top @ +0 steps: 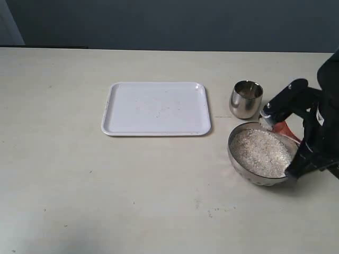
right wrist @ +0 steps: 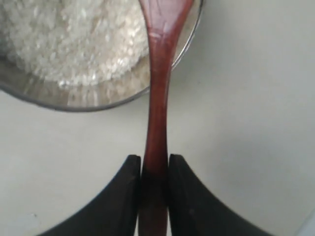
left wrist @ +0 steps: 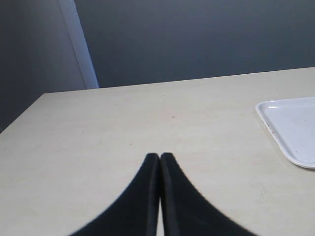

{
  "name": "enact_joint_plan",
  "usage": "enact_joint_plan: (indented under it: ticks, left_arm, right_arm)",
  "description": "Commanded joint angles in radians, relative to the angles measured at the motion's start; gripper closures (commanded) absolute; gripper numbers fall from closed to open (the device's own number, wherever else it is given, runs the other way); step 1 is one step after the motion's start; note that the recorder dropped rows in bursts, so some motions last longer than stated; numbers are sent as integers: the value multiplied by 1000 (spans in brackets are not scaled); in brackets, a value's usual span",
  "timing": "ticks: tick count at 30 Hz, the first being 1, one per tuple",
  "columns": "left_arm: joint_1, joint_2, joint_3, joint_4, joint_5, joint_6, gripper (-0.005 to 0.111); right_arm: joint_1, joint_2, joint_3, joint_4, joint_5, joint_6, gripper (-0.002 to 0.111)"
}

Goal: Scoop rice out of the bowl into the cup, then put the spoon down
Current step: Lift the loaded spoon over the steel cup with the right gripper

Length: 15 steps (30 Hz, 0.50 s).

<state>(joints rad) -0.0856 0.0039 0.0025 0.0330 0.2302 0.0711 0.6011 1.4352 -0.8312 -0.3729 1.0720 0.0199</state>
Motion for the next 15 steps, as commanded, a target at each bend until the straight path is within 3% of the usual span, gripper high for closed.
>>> enact_joint_plan:
  ticks: [1,15]
  left_arm:
    - [-7,-4,-3,-1,-13,-4,106]
    - [-7,-4,-3,-1,-13,-4,106]
  right_arm:
    - [-50,-8,-74,0,-35,-32,109]
    - [-125,202,-268,-11,-60,-128,109]
